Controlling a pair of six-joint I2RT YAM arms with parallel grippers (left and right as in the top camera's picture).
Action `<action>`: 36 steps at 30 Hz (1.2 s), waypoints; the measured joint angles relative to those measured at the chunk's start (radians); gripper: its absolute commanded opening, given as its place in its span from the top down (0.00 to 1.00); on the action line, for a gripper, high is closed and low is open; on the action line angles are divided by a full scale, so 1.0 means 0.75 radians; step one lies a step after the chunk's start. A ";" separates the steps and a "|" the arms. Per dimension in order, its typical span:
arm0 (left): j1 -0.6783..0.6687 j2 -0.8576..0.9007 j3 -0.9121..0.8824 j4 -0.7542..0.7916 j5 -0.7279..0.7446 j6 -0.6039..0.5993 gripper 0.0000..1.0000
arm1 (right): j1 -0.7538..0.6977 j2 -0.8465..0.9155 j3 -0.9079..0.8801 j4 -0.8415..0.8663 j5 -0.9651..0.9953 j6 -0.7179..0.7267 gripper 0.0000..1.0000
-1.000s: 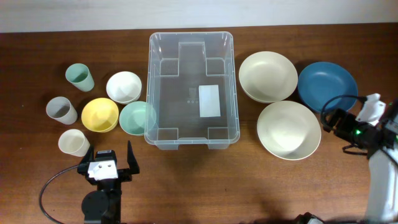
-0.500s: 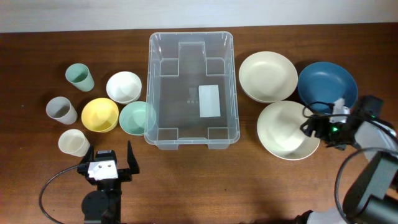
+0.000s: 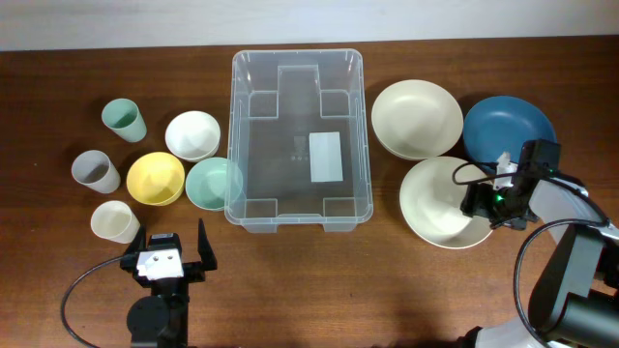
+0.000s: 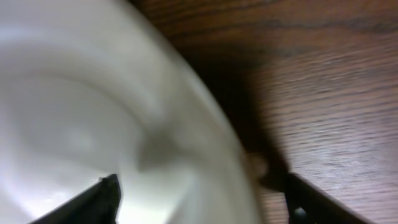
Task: Pack container
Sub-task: 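Move the right gripper to the rim of the front cream plate, then grasp the front cream plate's rim with the right gripper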
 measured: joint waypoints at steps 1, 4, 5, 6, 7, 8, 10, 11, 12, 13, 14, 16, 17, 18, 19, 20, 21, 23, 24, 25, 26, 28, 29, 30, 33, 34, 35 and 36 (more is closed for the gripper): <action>0.000 0.000 0.000 0.000 0.000 0.000 0.00 | 0.000 0.001 0.000 0.000 0.016 0.007 0.40; 0.000 0.000 0.000 0.000 0.001 0.000 0.00 | 0.000 0.002 0.000 0.001 0.035 0.011 0.55; 0.000 0.000 0.000 0.000 0.001 0.000 0.00 | 0.000 0.002 0.000 0.001 0.041 0.009 0.63; 0.000 0.000 0.000 0.000 0.000 0.000 0.00 | 0.000 0.002 0.000 0.001 0.045 0.008 0.65; 0.000 0.000 0.000 0.000 0.000 0.000 0.00 | 0.000 0.002 0.000 0.001 0.045 0.013 0.65; 0.000 0.000 0.000 0.000 0.001 0.000 0.00 | 0.000 0.002 0.000 0.003 0.045 0.016 0.67; 0.000 0.000 0.000 0.000 0.000 0.000 0.00 | 0.000 0.003 0.000 0.007 0.044 0.016 0.76; 0.000 0.000 0.000 0.000 0.001 0.000 0.00 | 0.000 0.003 0.000 0.009 0.044 0.018 0.82; 0.000 0.000 0.000 0.000 0.001 0.000 0.00 | 0.000 0.003 0.000 0.011 0.045 0.016 0.88; 0.000 0.000 0.000 0.000 0.000 0.000 0.00 | 0.000 0.003 0.000 0.010 0.045 0.019 0.93; 0.000 0.000 0.000 0.000 0.000 0.000 0.00 | -0.002 0.003 0.001 0.008 0.035 0.016 0.96; 0.000 0.000 0.000 0.000 0.001 0.000 0.00 | -0.004 -0.005 0.012 0.007 -0.006 0.020 0.96; 0.000 0.000 0.000 0.000 0.000 0.000 0.00 | -0.004 -0.007 0.016 0.013 -0.017 0.020 0.96; 0.001 0.000 0.000 0.000 0.001 0.000 0.00 | -0.004 -0.007 0.018 0.018 -0.026 0.021 0.96; 0.000 0.000 0.000 0.000 0.001 0.000 0.00 | -0.004 -0.007 0.017 0.018 -0.032 0.021 0.96; 0.000 0.000 0.000 0.000 0.001 0.000 0.00 | -0.004 -0.007 0.017 0.019 -0.034 0.022 0.96; 0.000 0.000 0.000 0.000 0.000 0.000 0.00 | -0.004 -0.007 0.017 0.018 -0.034 0.023 0.96; 0.000 0.000 0.000 0.000 0.001 0.000 0.00 | -0.004 -0.007 0.017 0.014 -0.034 0.024 0.96; 0.000 0.000 0.000 0.000 0.000 0.000 0.00 | -0.004 -0.007 0.018 0.004 -0.034 0.025 0.96; 0.000 0.000 0.000 0.000 0.000 0.000 0.00 | -0.004 -0.007 0.020 -0.010 -0.035 0.026 0.96; 0.000 0.000 0.000 0.000 0.000 0.000 0.00 | -0.004 -0.008 0.025 -0.031 -0.035 0.028 0.96; 0.000 0.000 0.000 0.000 0.000 0.000 0.00 | -0.004 -0.020 0.039 -0.079 -0.036 0.031 0.96; 0.000 0.000 0.000 0.000 0.000 0.000 0.00 | -0.004 -0.032 0.043 -0.102 -0.033 0.030 0.96; 0.001 0.000 0.000 0.000 0.000 0.000 0.00 | -0.004 -0.051 0.045 -0.127 -0.028 0.029 0.96; 0.000 0.000 0.000 0.000 0.001 0.000 0.00 | -0.004 -0.131 0.051 -0.197 -0.005 0.025 0.96; 0.000 0.000 0.000 0.000 0.000 0.000 0.00 | -0.004 -0.165 0.055 -0.213 0.003 0.024 0.96; 0.000 0.000 0.000 0.000 0.000 0.000 0.00 | -0.004 -0.200 0.057 -0.225 0.009 0.023 0.96; 0.001 0.000 0.000 0.000 0.000 0.000 0.00 | -0.004 -0.243 0.061 -0.238 0.012 0.024 0.96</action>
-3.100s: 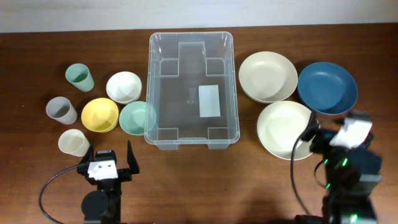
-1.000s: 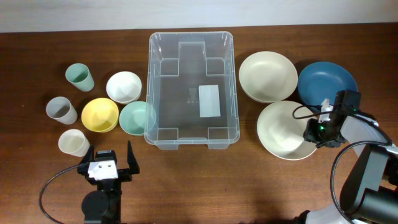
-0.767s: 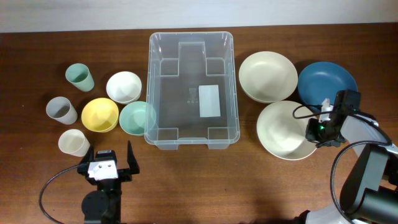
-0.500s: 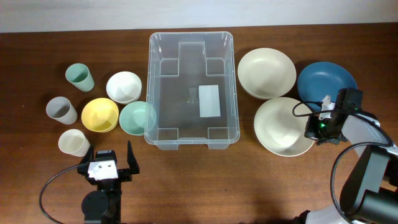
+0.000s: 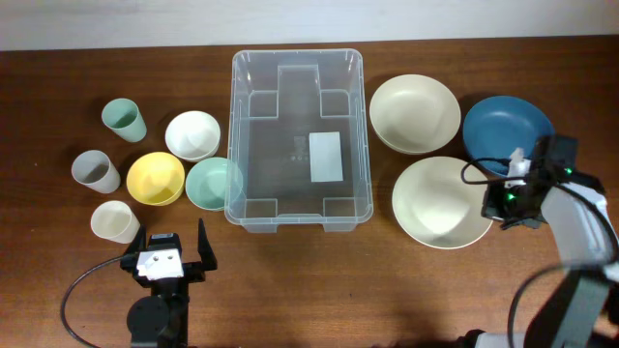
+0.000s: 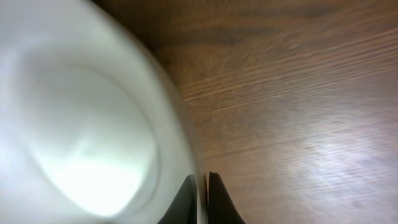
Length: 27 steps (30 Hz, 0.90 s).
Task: Pack container
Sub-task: 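Grasp the front cream plate's rim with the right gripper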
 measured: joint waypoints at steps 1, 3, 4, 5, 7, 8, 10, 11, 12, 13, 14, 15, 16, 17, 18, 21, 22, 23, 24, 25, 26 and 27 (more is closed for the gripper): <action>-0.001 0.000 0.000 0.000 0.000 0.000 0.00 | 0.001 -0.049 0.002 -0.009 0.004 0.001 0.96; 0.000 0.000 0.000 0.000 0.000 0.000 0.00 | 0.001 -0.134 0.005 -0.020 0.008 0.006 0.96; -0.001 0.000 0.000 0.000 0.000 0.000 0.00 | 0.001 -0.175 0.007 -0.027 0.009 0.009 0.96; -0.001 0.000 0.000 0.000 0.000 0.000 0.00 | 0.001 -0.226 0.009 -0.034 0.009 0.012 0.96; -0.001 0.000 0.000 0.000 0.001 0.000 0.00 | 0.001 -0.294 0.011 -0.039 0.010 0.021 0.96; -0.001 0.000 0.000 0.000 0.000 0.000 0.00 | 0.001 -0.335 0.011 -0.040 0.012 0.028 0.96; -0.001 0.000 0.000 0.000 0.000 0.000 0.00 | 0.001 -0.393 0.012 -0.039 0.014 0.036 0.96; -0.001 0.000 0.000 0.000 0.001 0.000 0.00 | 0.001 -0.418 0.012 -0.039 0.015 0.040 0.96; -0.001 0.000 0.000 0.000 0.000 0.000 0.00 | 0.001 -0.436 0.013 -0.039 0.017 0.041 0.96; -0.001 0.000 0.000 0.000 0.000 0.000 0.00 | 0.001 -0.446 0.014 -0.039 0.017 0.041 0.81; -0.001 0.000 0.000 0.000 0.001 0.000 0.00 | 0.001 -0.449 0.015 -0.039 0.017 0.052 0.61; -0.001 0.000 0.000 0.000 0.000 0.000 0.00 | 0.001 -0.448 0.015 -0.038 0.017 0.052 0.46; -0.001 0.000 0.000 0.000 0.000 0.000 0.00 | 0.001 -0.443 0.015 -0.037 0.018 0.049 0.38; -0.001 0.000 0.000 0.000 0.001 0.000 0.00 | 0.001 -0.436 0.015 -0.029 0.018 0.049 0.28; -0.001 0.000 0.000 0.000 0.001 0.000 0.00 | 0.001 -0.428 0.015 -0.017 0.017 0.054 0.19; -0.001 0.000 0.000 0.000 0.000 0.000 0.00 | 0.000 -0.370 0.010 0.055 0.010 0.060 0.05; -0.001 0.000 0.000 0.000 0.000 0.000 0.00 | 0.001 -0.348 0.004 0.080 0.002 0.061 0.02; -0.001 0.000 0.000 0.000 0.000 0.000 0.00 | 0.000 -0.320 -0.006 0.110 -0.013 0.061 0.01; -0.001 0.000 0.000 0.000 0.000 0.000 0.00 | 0.001 -0.289 -0.017 0.132 -0.030 0.060 0.01; -0.001 0.000 0.000 0.000 0.001 0.000 0.00 | 0.001 -0.262 -0.027 0.151 -0.043 0.061 0.01; -0.001 0.000 0.000 -0.001 0.000 0.000 0.00 | 0.001 -0.225 -0.039 0.174 -0.056 0.059 0.01; -0.001 0.000 0.000 0.000 0.000 0.000 0.00 | 0.001 -0.192 -0.044 0.191 -0.066 0.061 0.01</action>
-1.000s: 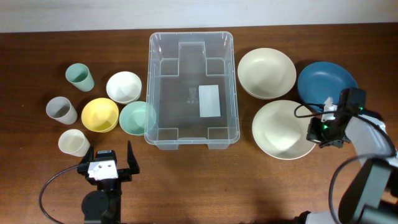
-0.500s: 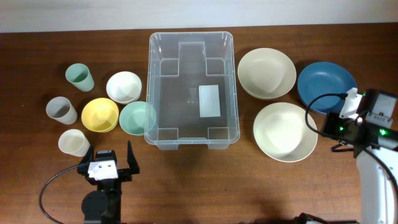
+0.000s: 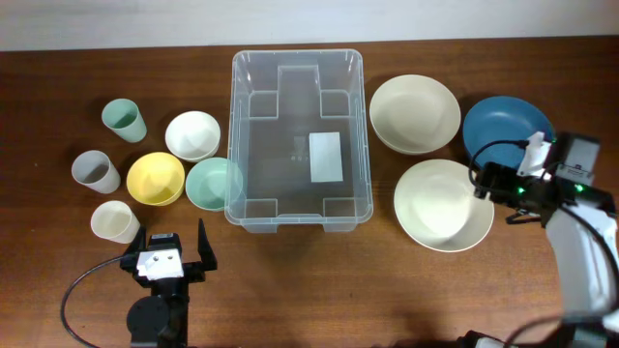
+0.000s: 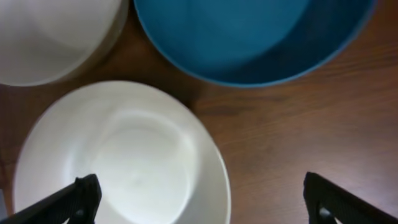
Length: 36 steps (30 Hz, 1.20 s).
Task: Pack container
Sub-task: 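Grasp the front cream plate's rim with the right gripper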
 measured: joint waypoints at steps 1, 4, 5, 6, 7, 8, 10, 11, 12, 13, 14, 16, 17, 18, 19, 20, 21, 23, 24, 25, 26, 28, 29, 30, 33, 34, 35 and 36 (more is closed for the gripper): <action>0.000 0.000 0.000 0.000 0.000 0.000 0.00 | 0.000 0.042 -0.003 0.014 -0.009 -0.001 0.02; 0.000 0.000 0.000 0.000 0.001 0.000 0.00 | 0.000 0.154 -0.006 0.054 -0.020 -0.004 0.10; 0.000 0.000 0.000 0.000 0.000 0.000 0.00 | 0.000 0.191 -0.007 0.065 -0.025 -0.006 0.12; 0.000 0.000 0.000 0.000 0.000 0.000 0.00 | 0.000 0.224 -0.008 0.074 -0.032 -0.006 0.12; 0.000 0.000 0.000 0.000 0.001 0.000 0.00 | 0.000 0.254 -0.009 0.083 -0.039 -0.007 0.12; 0.000 0.000 0.000 0.000 0.000 0.000 0.00 | 0.000 0.279 -0.009 0.091 -0.045 -0.009 0.13; 0.000 0.000 0.000 0.000 0.000 0.000 0.00 | 0.000 0.322 -0.010 0.107 -0.050 -0.010 0.16; 0.000 0.000 0.000 0.000 0.001 0.000 0.00 | 0.000 0.341 -0.010 0.120 -0.051 -0.011 0.17; 0.000 0.000 0.000 0.000 0.000 0.000 0.00 | 0.000 0.357 -0.010 0.133 -0.053 -0.016 0.18; 0.000 0.000 0.000 0.000 0.000 0.000 0.00 | 0.000 0.370 -0.010 0.148 -0.054 -0.018 0.20; 0.000 0.000 0.000 0.000 0.000 0.000 0.00 | 0.000 0.390 -0.010 0.166 -0.055 -0.023 0.23; 0.000 0.000 0.000 0.000 0.000 0.000 0.00 | 0.000 0.413 -0.010 0.182 -0.062 -0.025 0.30; 0.000 0.000 0.000 0.000 0.000 0.000 0.00 | 0.000 0.432 -0.010 0.192 -0.072 -0.031 0.32; 0.001 0.000 0.000 0.000 0.000 0.000 0.00 | 0.000 0.446 -0.010 0.197 -0.080 -0.030 0.34; 0.000 0.000 0.000 0.000 0.000 0.000 0.00 | 0.000 0.462 -0.010 0.203 -0.089 -0.030 0.37; 0.001 0.000 0.000 0.000 0.000 0.000 0.00 | 0.000 0.471 -0.009 0.211 -0.095 -0.032 0.40; 0.000 0.000 0.000 0.000 0.000 0.000 0.00 | -0.001 0.472 -0.009 0.222 -0.105 -0.034 0.46; 0.000 0.000 0.000 0.000 0.001 0.000 0.00 | -0.001 0.479 -0.009 0.226 -0.117 -0.037 0.65; 0.000 0.000 0.000 0.000 0.001 0.000 0.00 | -0.001 0.482 -0.009 0.226 -0.122 -0.036 0.81; 0.000 0.000 0.000 0.000 0.001 0.000 0.00 | -0.001 0.484 -0.009 0.226 -0.126 -0.038 0.91; 0.000 0.000 0.000 0.000 0.001 0.000 0.00 | -0.001 0.488 -0.010 0.225 -0.128 -0.043 0.96; 0.000 0.000 0.000 0.000 0.001 0.000 0.00 | -0.002 0.491 -0.010 0.213 -0.170 -0.050 0.96; 0.000 0.000 0.000 0.001 0.000 0.000 0.00 | -0.001 0.491 -0.010 0.217 -0.179 -0.045 0.96; 0.000 0.000 0.000 0.000 0.000 0.000 0.00 | -0.001 0.491 -0.010 0.222 -0.185 -0.040 0.96; 0.000 0.000 0.000 0.000 0.000 0.000 0.00 | -0.002 0.491 -0.010 0.215 -0.192 -0.035 0.96; 0.000 0.000 0.000 0.000 0.000 0.000 0.00 | -0.002 0.491 -0.010 0.211 -0.193 -0.035 0.96; 0.000 0.000 0.000 0.000 0.000 0.000 0.00 | -0.002 0.491 -0.010 0.202 -0.194 -0.033 0.96; 0.000 0.000 0.000 0.000 0.000 0.000 0.00 | -0.002 0.491 -0.010 0.194 -0.194 -0.032 0.96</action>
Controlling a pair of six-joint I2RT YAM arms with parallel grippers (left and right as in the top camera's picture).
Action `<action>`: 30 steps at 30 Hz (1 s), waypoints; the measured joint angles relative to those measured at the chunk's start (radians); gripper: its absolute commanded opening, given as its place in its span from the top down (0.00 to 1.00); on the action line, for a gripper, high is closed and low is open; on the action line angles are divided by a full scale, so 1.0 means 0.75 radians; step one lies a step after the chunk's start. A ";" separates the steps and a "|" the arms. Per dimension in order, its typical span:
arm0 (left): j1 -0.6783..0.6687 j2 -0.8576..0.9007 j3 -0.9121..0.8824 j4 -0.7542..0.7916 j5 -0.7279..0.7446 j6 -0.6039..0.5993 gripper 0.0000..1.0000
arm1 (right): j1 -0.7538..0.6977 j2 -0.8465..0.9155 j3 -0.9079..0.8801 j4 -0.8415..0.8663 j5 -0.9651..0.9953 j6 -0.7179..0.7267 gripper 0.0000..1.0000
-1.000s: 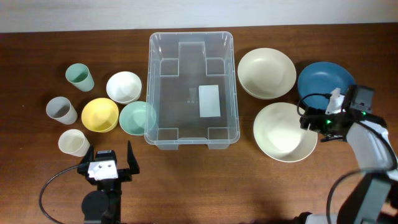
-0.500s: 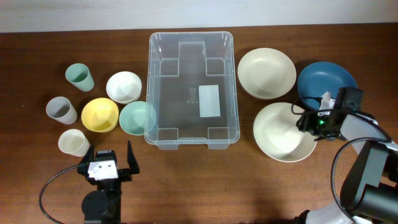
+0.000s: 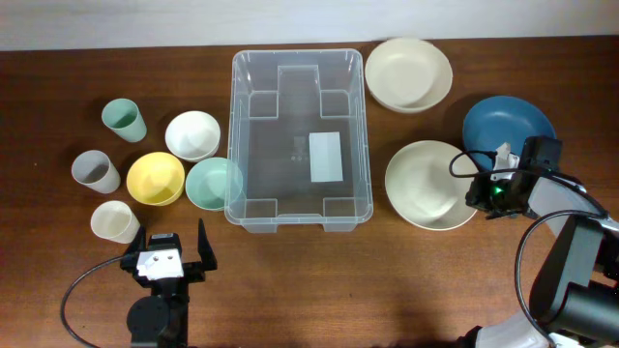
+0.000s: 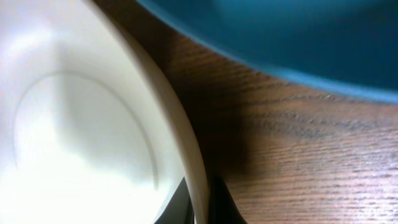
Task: Pack container
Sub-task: 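Grasp the front cream plate's rim with the right gripper, then lift the cream plate and lower it into the clear container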
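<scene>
The clear plastic container [image 3: 253, 68] stands at mid-table with only a white label on its floor. A large white bowl [image 3: 426, 188] lies to its right. My right gripper [image 3: 477, 194] is shut on that bowl's right rim; in the wrist view the white bowl [image 4: 81, 137] has its rim pinched by the right gripper [image 4: 200, 200], a dark finger on each side. My left gripper [image 3: 164, 259] rests open at the front left, away from everything.
A blue bowl [image 3: 510, 124] lies just behind my right gripper. A cream bowl [image 3: 408, 73] sits by the container's back right corner. Left of the container are white [image 3: 192, 134], yellow [image 3: 155, 178] and mint [image 3: 211, 182] small bowls and three cups [image 3: 124, 120].
My right gripper was open and held above the white bowl's right side; now it is down and shut on the rim. The white bowl sits slightly further left and back. The cream bowl lies further back.
First my right gripper was open around the white bowl's right rim. Then it was shut on the rim. Then it was open and raised, with both bowls in its view. Now it is shut on the rim again, the bowl nearer the container.
</scene>
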 measured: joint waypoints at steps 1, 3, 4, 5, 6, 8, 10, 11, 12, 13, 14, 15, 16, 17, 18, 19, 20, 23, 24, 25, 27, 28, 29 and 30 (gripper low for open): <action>0.000 0.000 0.000 0.000 0.000 0.000 0.00 | -0.001 -0.003 0.001 -0.012 -0.003 0.000 0.96; 0.000 0.000 0.000 0.000 0.000 0.000 0.00 | -0.004 -0.014 0.001 -0.055 -0.003 -0.001 0.96; 0.000 0.000 0.000 0.000 0.000 0.000 0.00 | -0.005 -0.022 0.000 -0.079 -0.003 -0.001 0.96; 0.000 0.000 0.000 0.000 0.000 0.000 0.00 | -0.005 -0.037 -0.001 -0.108 0.002 -0.001 0.96; 0.000 0.000 0.000 0.000 0.000 0.000 0.00 | -0.007 -0.057 -0.004 -0.130 0.006 -0.001 0.96; 0.000 0.000 0.000 0.000 0.000 0.000 0.00 | -0.008 -0.129 -0.010 -0.181 0.019 -0.005 0.96; 0.000 0.000 0.000 0.000 0.001 0.000 0.00 | -0.008 -0.230 -0.013 -0.227 0.032 -0.011 0.96; 0.000 0.000 0.000 0.000 0.001 0.000 0.00 | -0.008 -0.302 -0.014 -0.243 0.033 -0.013 0.96; 0.000 0.000 0.000 0.000 0.000 0.000 0.00 | -0.008 -0.367 -0.014 -0.255 0.035 -0.014 0.96; 0.000 0.000 0.000 0.000 0.001 0.000 0.00 | -0.008 -0.446 -0.015 -0.268 0.037 -0.015 0.96; 0.000 0.000 0.000 0.000 0.000 0.000 0.00 | -0.008 -0.534 -0.014 -0.279 0.037 -0.014 0.96; 0.000 0.000 0.000 0.000 0.000 0.000 0.00 | -0.008 -0.605 -0.014 -0.287 0.037 -0.013 0.96; 0.000 0.000 0.000 0.000 0.001 0.000 0.00 | -0.008 -0.699 -0.014 -0.300 0.037 -0.013 0.96; 0.000 0.000 0.000 0.000 0.000 0.000 0.00 | -0.008 -0.759 -0.013 -0.304 0.036 -0.010 0.96; 0.000 0.000 0.000 0.000 0.000 0.000 0.00 | -0.008 -0.848 -0.012 -0.304 0.032 0.004 0.96; 0.000 0.000 0.000 0.000 0.000 0.000 0.00 | -0.008 -0.915 -0.010 -0.299 0.024 0.013 0.96; 0.000 0.000 0.000 0.000 0.000 0.000 0.00 | -0.008 -0.988 -0.007 -0.288 0.010 0.022 0.96; 0.000 0.000 0.000 0.000 0.000 0.000 0.00 | -0.005 -1.157 0.004 -0.252 -0.048 0.061 0.96; 0.000 0.000 0.000 0.000 0.001 0.000 0.00 | 0.004 -1.201 0.009 -0.240 -0.066 0.079 0.96; 0.000 0.000 0.000 0.000 0.001 0.000 0.00 | 0.016 -1.227 0.010 -0.230 -0.077 0.090 0.96; 0.000 0.000 0.000 0.000 0.000 0.000 0.00 | 0.067 -1.258 0.011 -0.207 -0.095 0.116 0.96; 0.000 0.000 0.000 0.000 0.000 0.000 0.00 | 0.096 -1.261 0.011 -0.198 -0.105 0.126 0.96; 0.000 0.000 0.000 0.000 0.000 0.000 0.00 | 0.141 -1.257 0.011 -0.182 -0.112 0.143 0.96; 0.000 0.000 0.000 0.000 0.000 0.000 0.00 | 0.166 -1.250 0.011 -0.168 -0.118 0.154 0.96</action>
